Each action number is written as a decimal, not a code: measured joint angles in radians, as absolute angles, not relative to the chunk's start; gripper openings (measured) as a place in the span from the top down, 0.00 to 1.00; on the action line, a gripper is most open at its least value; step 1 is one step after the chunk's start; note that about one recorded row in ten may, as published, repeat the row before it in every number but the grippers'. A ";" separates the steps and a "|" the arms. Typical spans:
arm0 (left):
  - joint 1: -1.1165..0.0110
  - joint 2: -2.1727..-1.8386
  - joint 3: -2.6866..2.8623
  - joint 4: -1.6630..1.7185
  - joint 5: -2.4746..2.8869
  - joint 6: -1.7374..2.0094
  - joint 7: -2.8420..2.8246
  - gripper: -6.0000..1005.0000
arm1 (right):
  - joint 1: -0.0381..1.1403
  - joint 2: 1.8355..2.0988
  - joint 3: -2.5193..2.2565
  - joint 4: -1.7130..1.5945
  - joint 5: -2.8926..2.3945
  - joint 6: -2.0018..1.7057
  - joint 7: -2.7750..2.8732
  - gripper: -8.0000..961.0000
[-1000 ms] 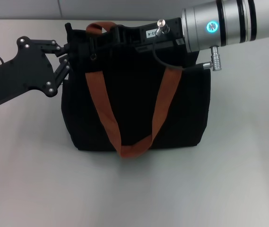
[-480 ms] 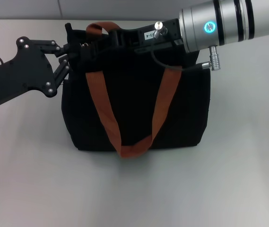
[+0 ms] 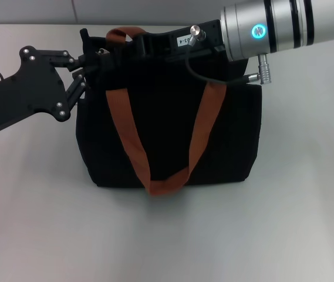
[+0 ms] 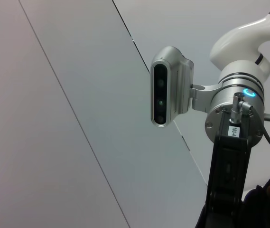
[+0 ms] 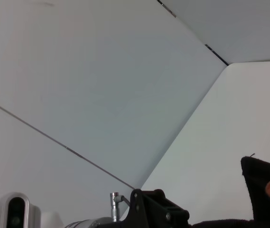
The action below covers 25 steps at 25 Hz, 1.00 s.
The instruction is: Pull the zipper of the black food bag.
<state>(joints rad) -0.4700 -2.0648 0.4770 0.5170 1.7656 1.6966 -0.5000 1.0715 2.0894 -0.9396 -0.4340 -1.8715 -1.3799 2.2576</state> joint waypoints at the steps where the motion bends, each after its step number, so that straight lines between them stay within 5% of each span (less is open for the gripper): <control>1: -0.469 -2.065 0.476 0.517 1.766 1.698 -0.500 0.92 | 1.073 2.089 -0.940 -0.434 -1.871 -1.379 2.258 0.93; 25: -0.445 -2.063 0.466 0.531 1.766 1.709 -0.484 0.92 | 1.062 2.090 -1.060 -0.519 -1.878 -1.329 2.330 0.99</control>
